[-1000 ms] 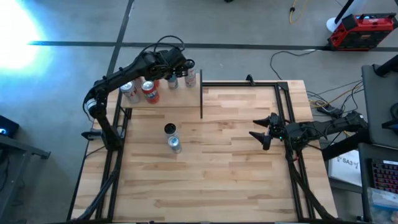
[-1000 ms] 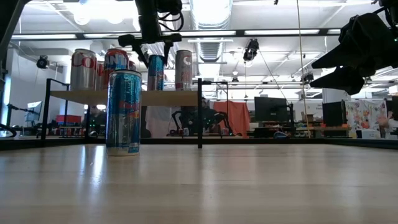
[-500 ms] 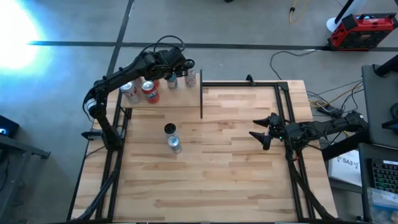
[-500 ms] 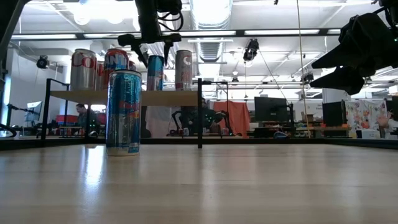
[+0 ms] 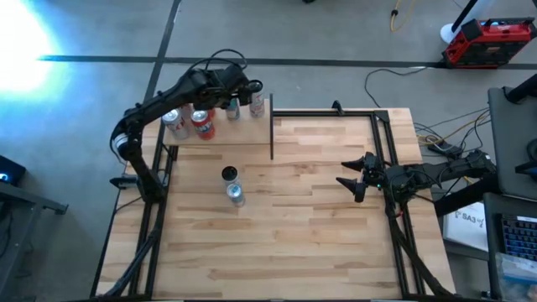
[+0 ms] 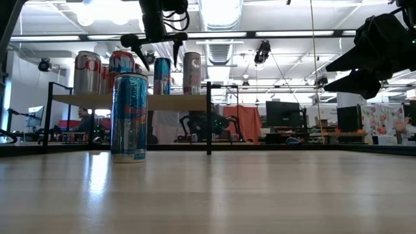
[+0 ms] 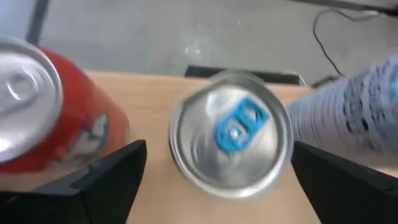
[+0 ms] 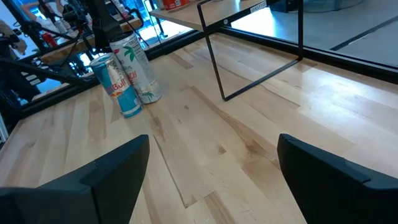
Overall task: Place canned beverage on shelf
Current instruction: Put the bottom blue soda can on the shelf, then put the white and pink soda can on the shelf and align it with the other white and pink soda can
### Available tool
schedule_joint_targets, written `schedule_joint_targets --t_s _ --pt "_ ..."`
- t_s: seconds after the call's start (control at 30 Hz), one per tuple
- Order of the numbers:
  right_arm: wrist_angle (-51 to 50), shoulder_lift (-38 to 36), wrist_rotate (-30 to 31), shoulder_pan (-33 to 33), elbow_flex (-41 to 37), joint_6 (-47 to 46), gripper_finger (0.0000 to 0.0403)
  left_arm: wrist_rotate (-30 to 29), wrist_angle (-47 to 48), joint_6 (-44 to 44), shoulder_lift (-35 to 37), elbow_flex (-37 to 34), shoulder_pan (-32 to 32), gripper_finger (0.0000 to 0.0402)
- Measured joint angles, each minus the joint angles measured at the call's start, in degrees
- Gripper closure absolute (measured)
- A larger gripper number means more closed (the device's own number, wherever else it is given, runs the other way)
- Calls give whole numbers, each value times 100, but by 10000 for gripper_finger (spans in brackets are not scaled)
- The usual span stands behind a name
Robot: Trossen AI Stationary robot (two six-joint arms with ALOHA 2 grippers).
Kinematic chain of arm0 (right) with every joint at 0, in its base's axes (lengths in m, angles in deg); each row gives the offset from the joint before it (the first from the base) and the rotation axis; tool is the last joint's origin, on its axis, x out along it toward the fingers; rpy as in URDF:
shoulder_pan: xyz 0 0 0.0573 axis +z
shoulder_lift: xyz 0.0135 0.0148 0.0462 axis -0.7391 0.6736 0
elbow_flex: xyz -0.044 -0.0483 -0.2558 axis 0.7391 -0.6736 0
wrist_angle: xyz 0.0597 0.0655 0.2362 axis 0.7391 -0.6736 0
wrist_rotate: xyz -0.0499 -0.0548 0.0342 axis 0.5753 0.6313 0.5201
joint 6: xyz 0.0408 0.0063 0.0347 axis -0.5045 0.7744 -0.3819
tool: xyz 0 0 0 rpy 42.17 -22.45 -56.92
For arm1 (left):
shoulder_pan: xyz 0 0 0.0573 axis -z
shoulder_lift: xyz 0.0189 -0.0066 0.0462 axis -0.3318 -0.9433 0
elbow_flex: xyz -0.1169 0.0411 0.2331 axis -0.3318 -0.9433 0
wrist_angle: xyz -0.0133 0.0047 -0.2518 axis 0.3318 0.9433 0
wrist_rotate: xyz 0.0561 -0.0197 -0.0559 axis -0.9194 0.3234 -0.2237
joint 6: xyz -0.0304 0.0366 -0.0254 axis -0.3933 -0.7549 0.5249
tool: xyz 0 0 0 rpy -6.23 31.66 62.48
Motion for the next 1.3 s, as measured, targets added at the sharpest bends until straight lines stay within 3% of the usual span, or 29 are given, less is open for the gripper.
schedule_joint_targets --t_s 0.33,0.67,1.3 --pt "0 0 0 0 0 -2 67 771 272 156 126 2 169 13" --pt "0 0 0 0 0 -2 67 1023 594 758 299 2 666 13" --pt "0 0 0 0 0 -1 67 1263 1777 2505 354 -39 2650 12"
